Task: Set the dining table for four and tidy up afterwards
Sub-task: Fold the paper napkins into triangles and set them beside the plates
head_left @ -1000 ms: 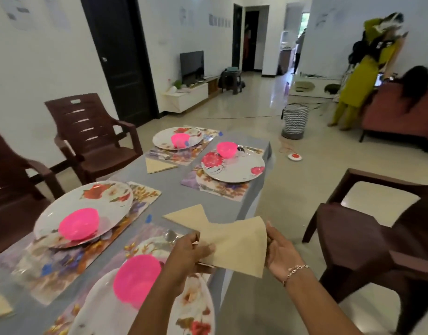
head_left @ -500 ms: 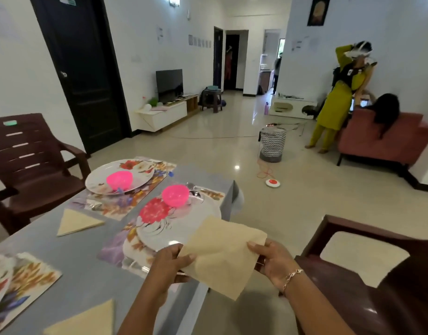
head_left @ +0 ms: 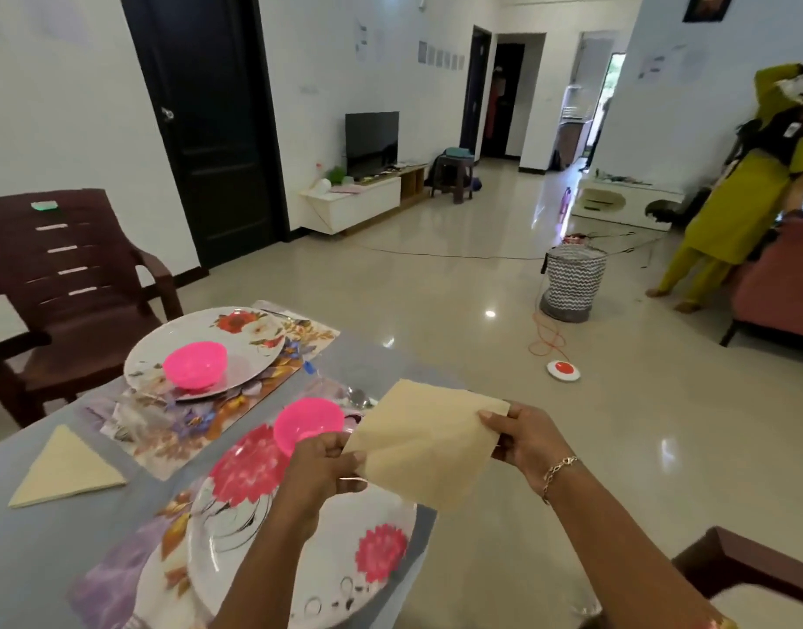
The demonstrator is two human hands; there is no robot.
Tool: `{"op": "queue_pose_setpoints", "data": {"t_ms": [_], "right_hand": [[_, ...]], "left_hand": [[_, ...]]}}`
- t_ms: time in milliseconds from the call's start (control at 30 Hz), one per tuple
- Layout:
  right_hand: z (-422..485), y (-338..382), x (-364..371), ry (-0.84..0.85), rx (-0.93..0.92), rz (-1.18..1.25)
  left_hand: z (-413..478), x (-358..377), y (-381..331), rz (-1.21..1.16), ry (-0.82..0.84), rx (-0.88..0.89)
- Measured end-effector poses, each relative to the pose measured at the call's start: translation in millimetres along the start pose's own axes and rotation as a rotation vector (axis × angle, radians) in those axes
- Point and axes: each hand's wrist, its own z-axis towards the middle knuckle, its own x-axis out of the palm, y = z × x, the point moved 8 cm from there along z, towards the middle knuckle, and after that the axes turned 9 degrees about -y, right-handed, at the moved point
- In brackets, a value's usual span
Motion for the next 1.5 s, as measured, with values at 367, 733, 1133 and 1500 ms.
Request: {"op": "queue_pose_setpoints", "data": {"t_ms": [367,733,1133,1500], "right_hand": [[167,44,41,0.154,-0.019,-0.109],[262,80,107,0.577,-0.184,-0.251],[297,115,148,0.797,-0.495,-0.451],[285,136,182,0.978,-0.295,-0.103]], "left_hand": [[122,18,-27,-0.146,-0.322,-0.035],[143,34,-58,-0.161,-0.632,0.112],[129,55,-58,-0.106,-0.981,0.174],[131,84,-31,-0.172,-0.901,-0.035]]}}
